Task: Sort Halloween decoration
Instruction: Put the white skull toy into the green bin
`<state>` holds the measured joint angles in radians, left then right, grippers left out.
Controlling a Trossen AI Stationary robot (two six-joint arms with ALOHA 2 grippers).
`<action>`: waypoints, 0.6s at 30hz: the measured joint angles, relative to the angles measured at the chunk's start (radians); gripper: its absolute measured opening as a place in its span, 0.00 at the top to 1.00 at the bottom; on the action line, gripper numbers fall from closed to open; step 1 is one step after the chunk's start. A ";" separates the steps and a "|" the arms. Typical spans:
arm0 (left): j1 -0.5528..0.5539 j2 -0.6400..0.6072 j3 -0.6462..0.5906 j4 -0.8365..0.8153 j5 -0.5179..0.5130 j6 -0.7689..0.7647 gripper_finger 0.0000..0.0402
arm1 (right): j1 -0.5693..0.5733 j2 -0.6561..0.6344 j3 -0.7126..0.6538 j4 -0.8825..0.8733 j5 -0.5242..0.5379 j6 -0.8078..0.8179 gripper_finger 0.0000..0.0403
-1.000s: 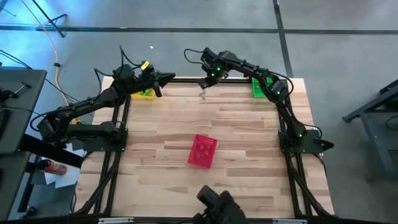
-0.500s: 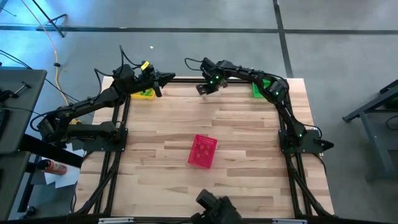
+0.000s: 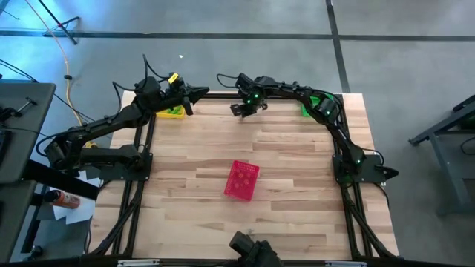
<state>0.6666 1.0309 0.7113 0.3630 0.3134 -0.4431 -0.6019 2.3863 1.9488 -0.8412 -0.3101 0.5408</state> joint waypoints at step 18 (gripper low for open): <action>0.000 0.000 0.000 0.000 0.001 -0.001 1.00 | -0.008 -0.003 0.000 -0.032 0.022 -0.018 1.00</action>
<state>0.6670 1.0309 0.7113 0.3626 0.3141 -0.4438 -0.6097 2.3833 1.9491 -0.8730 -0.2881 0.5229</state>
